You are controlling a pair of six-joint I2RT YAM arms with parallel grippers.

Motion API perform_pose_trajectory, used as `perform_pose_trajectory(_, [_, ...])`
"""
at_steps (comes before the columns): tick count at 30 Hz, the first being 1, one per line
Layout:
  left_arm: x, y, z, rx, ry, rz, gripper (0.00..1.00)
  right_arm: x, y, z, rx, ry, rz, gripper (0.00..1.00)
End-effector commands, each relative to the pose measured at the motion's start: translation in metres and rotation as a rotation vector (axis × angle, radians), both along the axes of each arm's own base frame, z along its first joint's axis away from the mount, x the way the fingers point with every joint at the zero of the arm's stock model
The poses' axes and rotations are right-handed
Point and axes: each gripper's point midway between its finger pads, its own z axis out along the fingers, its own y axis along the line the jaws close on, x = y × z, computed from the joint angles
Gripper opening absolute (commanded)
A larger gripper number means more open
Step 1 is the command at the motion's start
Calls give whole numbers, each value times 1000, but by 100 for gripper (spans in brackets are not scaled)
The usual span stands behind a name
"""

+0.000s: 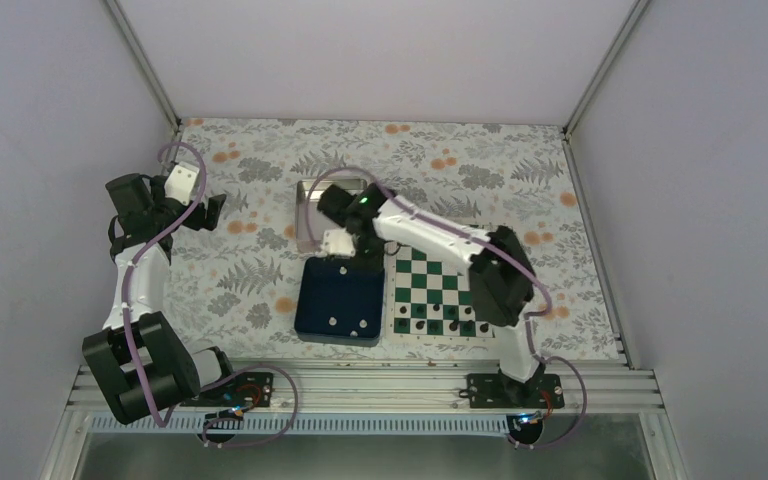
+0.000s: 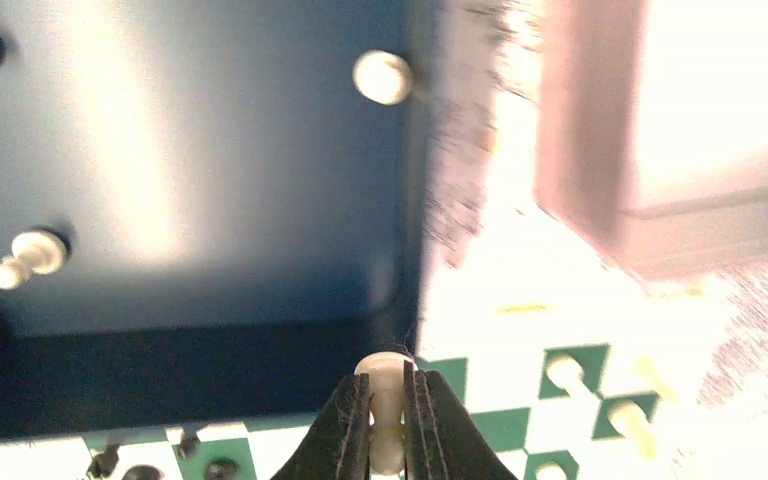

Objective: Set up the chess pieces on the board
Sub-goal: Pick up the chess piece from the storage box, then place the chess piece on the chessboard.

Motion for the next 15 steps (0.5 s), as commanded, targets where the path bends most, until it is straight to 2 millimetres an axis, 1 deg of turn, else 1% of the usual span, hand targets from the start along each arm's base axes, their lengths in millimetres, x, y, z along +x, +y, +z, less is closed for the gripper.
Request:
perform_pose_trajectory(1, [-2, -2, 7, -8, -25, -14, 100, 36, -43, 54, 91, -55, -131, 6])
perform_pose_trajectory(3, [-2, -2, 7, -9, -24, -14, 100, 51, -72, 54, 85, -62, -204, 6])
perform_pose_trajectory(4, [-1, -2, 8, -9, -26, -14, 100, 59, -93, 50, 74, -59, -252, 6])
perform_pose_trajectory(5, [-1, -2, 7, -10, -24, -13, 100, 64, -107, 47, 67, -57, -285, 7])
perform_pose_trajectory(7, [0, -1, 7, -10, -23, -14, 100, 69, -129, 39, 59, -42, -330, 7])
perform_pose_trajectory(11, [0, -1, 7, -12, -22, -11, 100, 78, -158, 15, 42, -8, -389, 7])
perform_pose_trajectory(15, [-1, -2, 8, -13, -23, -12, 100, 88, -179, -12, 18, 24, -438, 7])
